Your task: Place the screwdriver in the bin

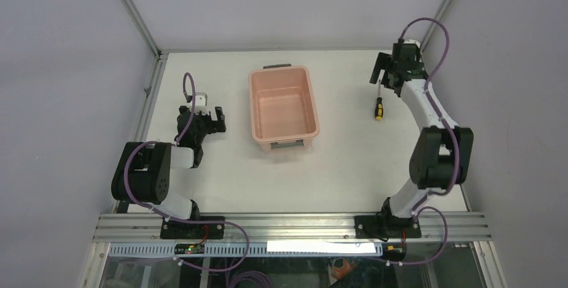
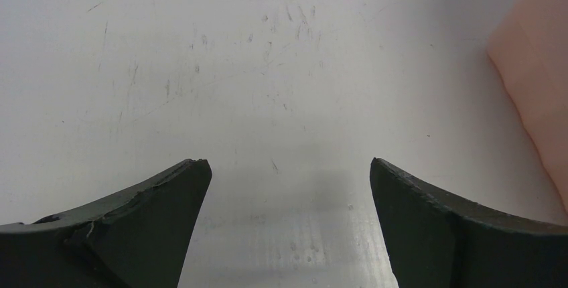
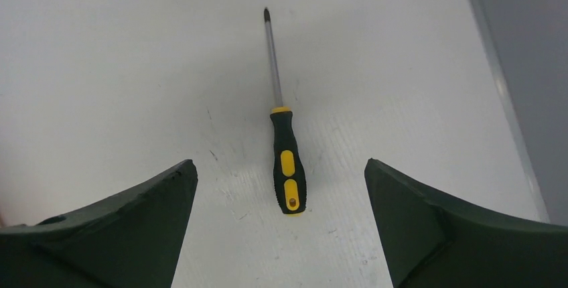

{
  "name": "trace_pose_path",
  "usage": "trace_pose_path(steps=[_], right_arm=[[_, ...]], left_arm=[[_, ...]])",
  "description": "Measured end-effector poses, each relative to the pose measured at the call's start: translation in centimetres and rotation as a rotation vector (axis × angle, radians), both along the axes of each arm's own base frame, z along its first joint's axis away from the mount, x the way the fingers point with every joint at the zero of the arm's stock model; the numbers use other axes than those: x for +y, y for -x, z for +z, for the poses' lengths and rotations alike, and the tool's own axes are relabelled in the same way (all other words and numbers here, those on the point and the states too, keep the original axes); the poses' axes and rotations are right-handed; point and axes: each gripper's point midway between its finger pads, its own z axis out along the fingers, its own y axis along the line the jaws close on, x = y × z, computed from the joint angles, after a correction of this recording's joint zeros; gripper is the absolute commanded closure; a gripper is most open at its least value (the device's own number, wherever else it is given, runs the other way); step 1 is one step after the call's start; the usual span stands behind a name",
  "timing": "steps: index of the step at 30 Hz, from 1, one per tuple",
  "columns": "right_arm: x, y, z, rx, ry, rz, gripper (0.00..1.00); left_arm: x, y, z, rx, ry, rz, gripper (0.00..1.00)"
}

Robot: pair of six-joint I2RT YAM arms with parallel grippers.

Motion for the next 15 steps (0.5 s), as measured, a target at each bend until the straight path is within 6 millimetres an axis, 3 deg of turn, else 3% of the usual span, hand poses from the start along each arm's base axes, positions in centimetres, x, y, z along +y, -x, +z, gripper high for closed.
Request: trace_pose_path(steps=[5, 9, 11, 13, 15], right_arm=[[0.4, -0.9, -9.5, 0.332, -0.043, 0.007, 0.1], [-0.2, 0.8, -14.5, 0.504, -0.08, -0.026, 0.23], [-0.4, 1.8, -16.0, 0.562, -0.104, -0.04, 0.42], [-0.3, 2.0, -16.3, 0.571, -0.128, -0.048, 0.79], [-0.2, 2.1, -16.4, 0.576, -0.14, -0.05, 0.96]], left_arm=[[0.0, 0.0, 0.0, 0.0, 0.0, 0.0, 0.01], [0.0, 0.0, 0.0, 0.0, 0.0, 0.0, 0.01], [0.0, 0.0, 0.0, 0.0, 0.0, 0.0, 0.01], [0.0, 0.0, 0.0, 0.0, 0.0, 0.0, 0.01], [0.0, 0.0, 0.0, 0.0, 0.0, 0.0, 0.01]])
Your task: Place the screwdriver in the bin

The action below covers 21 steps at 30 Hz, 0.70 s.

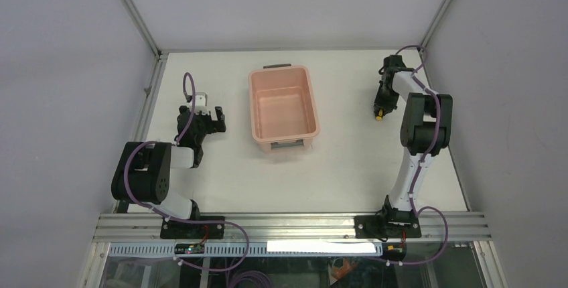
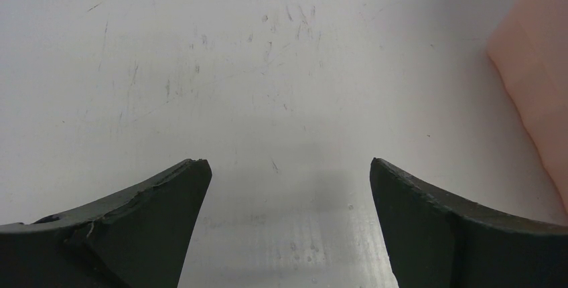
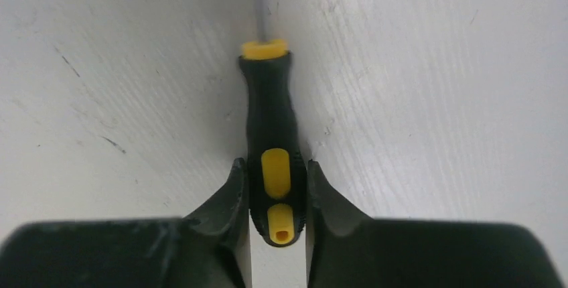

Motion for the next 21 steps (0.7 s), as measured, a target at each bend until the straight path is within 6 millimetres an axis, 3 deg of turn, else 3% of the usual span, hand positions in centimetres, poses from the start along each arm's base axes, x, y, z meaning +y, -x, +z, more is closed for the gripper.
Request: trace_pose_path(steps=[1, 7, 11, 15, 17, 21], right_arm=[[0.0, 0.1, 0.0, 0.003, 0.001, -0.009, 1.0], [0.0, 0.4, 0.4, 0.023, -0.001, -0.003, 1.0], [0.0, 1.0, 2.4, 0.023, 0.005, 0.001, 1.0], [0.2, 1.9, 8.1, -0.073, 0.011, -0.002, 1.0], [0.5, 2.4, 12.0, -0.148, 0.013, -0.005, 1.0], [2.7, 3.2, 19.3, -0.304, 0.029, 0.025, 1.0]], left_arm=[[0.0, 0.0, 0.0, 0.0, 0.0, 0.0, 0.01], [0.0, 0.0, 0.0, 0.0, 0.0, 0.0, 0.01], [0.0, 0.0, 0.0, 0.0, 0.0, 0.0, 0.01], [0.0, 0.0, 0.0, 0.0, 0.0, 0.0, 0.01], [0.0, 0.0, 0.0, 0.0, 0.0, 0.0, 0.01], [0.0, 0.0, 0.0, 0.0, 0.0, 0.0, 0.01]])
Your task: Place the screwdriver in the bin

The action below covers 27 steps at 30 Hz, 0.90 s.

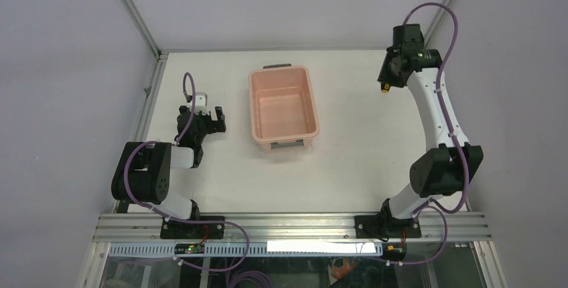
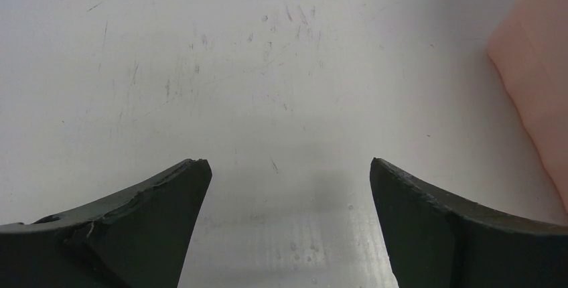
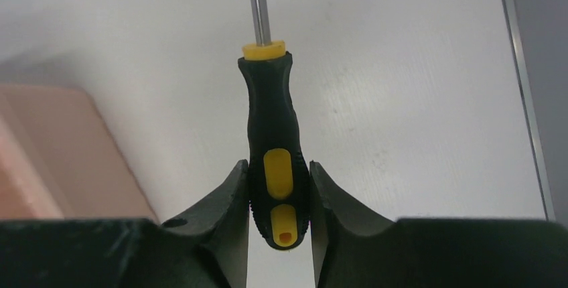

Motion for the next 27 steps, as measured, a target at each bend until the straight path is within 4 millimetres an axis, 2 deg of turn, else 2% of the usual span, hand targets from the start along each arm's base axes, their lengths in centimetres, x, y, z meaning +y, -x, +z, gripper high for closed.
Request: trace_pose_path(steps=[4, 11, 16, 19, 22, 24, 27], right_arm=[[5.7, 1.1, 5.3, -0.124, -0.014, 0.13, 1.0], [15.9, 3.2, 9.0, -0.196, -0.064, 0.367, 1.0], [25.2, 3.8, 11.7, -0.266, -0.123, 0.571, 1.0], [29.6, 4.2, 11.3, -0.27, -0.142, 0.655, 1.0], [31.9, 4.3, 9.2, -0.241, -0.133, 0.678, 1.0], [33.0, 4.1, 7.2, -0.223, -0.117, 0.681, 1.0], [33.9, 4.8, 2.8, -0.155, -0.1, 0.698, 1.0]], left_arm=[[0.0, 0.0, 0.0, 0.0, 0.0, 0.0, 0.01], [0.0, 0.0, 0.0, 0.0, 0.0, 0.0, 0.01], [0.0, 0.0, 0.0, 0.0, 0.0, 0.0, 0.01], [0.0, 0.0, 0.0, 0.0, 0.0, 0.0, 0.01], [0.0, 0.0, 0.0, 0.0, 0.0, 0.0, 0.01], [0.0, 0.0, 0.0, 0.0, 0.0, 0.0, 0.01], [0.0, 0.0, 0.0, 0.0, 0.0, 0.0, 0.01]])
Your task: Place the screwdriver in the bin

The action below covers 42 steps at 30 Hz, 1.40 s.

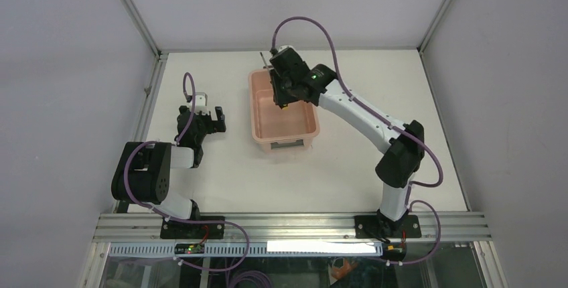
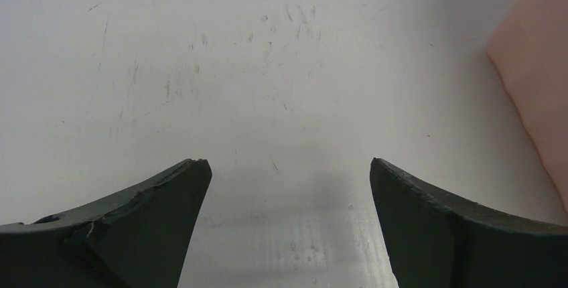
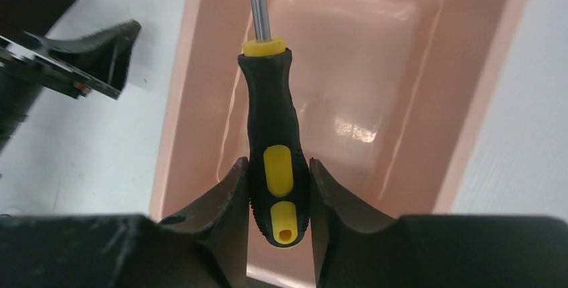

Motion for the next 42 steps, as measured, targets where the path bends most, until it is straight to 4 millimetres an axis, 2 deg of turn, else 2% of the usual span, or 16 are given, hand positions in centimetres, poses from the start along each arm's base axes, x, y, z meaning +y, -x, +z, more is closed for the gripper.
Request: trace_pose_path(steps=[5, 10, 17, 18, 20, 22, 28, 31, 33, 35, 37, 40, 42], right_arm=[[0.8, 1.5, -7.0, 0.125, 0.053, 0.009, 1.0], [0.2, 2.9, -13.3, 0.219, 0.084, -0.025, 1.0], [0.0, 2.7, -19.6, 0.286, 0.169, -0.055, 0.97], [-0.2, 2.7, -20.5, 0.297, 0.187, -0.062, 0.95], [-0.4, 2.8, -22.0, 0.316, 0.214, -0.072, 0.86], [-0.2, 2.5, -21.8, 0.307, 0.208, -0.079, 0.79], [-0.1, 2.2, -21.8, 0.305, 0.218, -0.072, 0.43], [-0.1, 2.2, -21.4, 0.299, 0.227, -0.056, 0.33], [-0.1, 2.0, -20.3, 0.282, 0.231, -0.033, 0.3], [0.1, 1.5, -17.9, 0.24, 0.216, -0.012, 0.2], [0.6, 0.6, -13.8, 0.16, 0.17, 0.005, 0.03], [0.7, -0.7, -6.5, 0.011, 0.09, 0.016, 0.01], [-0.2, -1.2, -1.6, -0.09, 0.044, 0.011, 0.01]], left_arm=[[0.0, 0.0, 0.0, 0.0, 0.0, 0.0, 0.01], [0.0, 0.0, 0.0, 0.0, 0.0, 0.0, 0.01], [0.0, 0.0, 0.0, 0.0, 0.0, 0.0, 0.01], [0.0, 0.0, 0.0, 0.0, 0.0, 0.0, 0.01], [0.0, 0.0, 0.0, 0.0, 0.0, 0.0, 0.01], [0.0, 0.0, 0.0, 0.0, 0.0, 0.0, 0.01], [0.0, 0.0, 0.0, 0.0, 0.0, 0.0, 0.01], [0.0, 0.0, 0.0, 0.0, 0.0, 0.0, 0.01], [0.0, 0.0, 0.0, 0.0, 0.0, 0.0, 0.01], [0.0, 0.0, 0.0, 0.0, 0.0, 0.0, 0.01], [0.0, 0.0, 0.0, 0.0, 0.0, 0.0, 0.01], [0.0, 0.0, 0.0, 0.0, 0.0, 0.0, 0.01], [0.0, 0.0, 0.0, 0.0, 0.0, 0.0, 0.01]])
